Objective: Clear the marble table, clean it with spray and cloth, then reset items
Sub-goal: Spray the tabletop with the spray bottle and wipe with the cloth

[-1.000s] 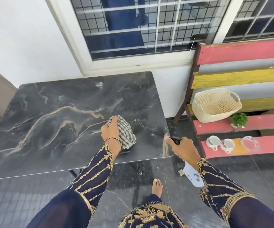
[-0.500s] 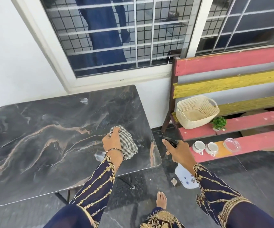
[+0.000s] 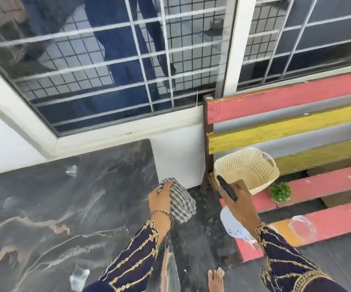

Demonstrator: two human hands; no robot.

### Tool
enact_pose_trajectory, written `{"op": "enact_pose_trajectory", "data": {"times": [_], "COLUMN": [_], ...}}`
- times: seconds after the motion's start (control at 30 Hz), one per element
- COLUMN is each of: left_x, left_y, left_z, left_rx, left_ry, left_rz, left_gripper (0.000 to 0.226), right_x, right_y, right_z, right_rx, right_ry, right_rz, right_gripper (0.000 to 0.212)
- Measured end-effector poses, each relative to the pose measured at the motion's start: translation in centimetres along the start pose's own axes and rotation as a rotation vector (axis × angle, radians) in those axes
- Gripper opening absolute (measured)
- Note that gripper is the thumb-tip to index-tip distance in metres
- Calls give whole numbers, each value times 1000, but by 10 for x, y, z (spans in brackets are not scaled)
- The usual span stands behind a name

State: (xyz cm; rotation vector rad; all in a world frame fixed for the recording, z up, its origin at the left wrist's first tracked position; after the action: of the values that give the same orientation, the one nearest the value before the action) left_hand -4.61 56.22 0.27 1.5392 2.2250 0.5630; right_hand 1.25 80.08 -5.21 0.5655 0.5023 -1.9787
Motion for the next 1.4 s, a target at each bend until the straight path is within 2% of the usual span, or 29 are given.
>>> {"op": "enact_pose_trajectory", "data": {"times": [0.17, 0.3, 0.43, 0.5, 0.63, 0.9, 1.03, 1.17, 1.27, 1.33, 1.4], "left_x": [86, 126, 151, 165, 186, 197, 189, 179, 168, 152, 132], "left_y": [-31, -54, -71, -79, -97, -110, -111, -100, -92, -85, -76], "left_z": [5, 20, 26, 29, 45, 60, 56, 45, 35, 30, 24], "left_rx": [-20, -61, -108, -126, -184, -219, -232, -222, -208, -224, -234], "left_ry": [-75, -118, -145, -150, -152, -252, -264, -237, -172, -120, -51], "left_rz": [11, -20, -33, -28, -29, -35, -31, 13, 25, 2, -8], "left_gripper": [26, 25, 27, 23, 19, 18, 15, 18, 10, 31, 36], "right_x": [-22, -32, -28, -23, -1, 35, 36, 24, 23, 28, 36], "right_y": [-90, -148, -187, -202, -214, -195, -201, -206, -200, -187, -166], "right_z": [-38, -57, -81, -99, -133, -168, -160, -133, -101, -72, -35], "right_rx": [-61, -65, -100, -110, 0, 135, 153, 158, 65, -37, -149], "right_ry": [267, 307, 375, 427, 452, 453, 520, 614, 595, 522, 415], "right_rz": [-35, -136, -145, -129, -59, 96, 173, 139, 158, 215, 291], "right_gripper": [33, 32, 33, 33, 40, 41, 45, 36, 29, 24, 20]}}
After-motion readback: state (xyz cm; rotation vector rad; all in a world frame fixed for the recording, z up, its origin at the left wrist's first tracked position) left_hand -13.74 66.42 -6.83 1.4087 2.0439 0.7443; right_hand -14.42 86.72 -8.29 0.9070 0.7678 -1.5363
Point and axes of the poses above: each hand's wrist, its own y-axis away from the middle knuckle, its own x-axis out of the palm, z = x × y, the point moved 3 cm from there along -y, towards the middle knuckle, and after that the axes turned 6 degrees about -z, right-handed, at the moved point
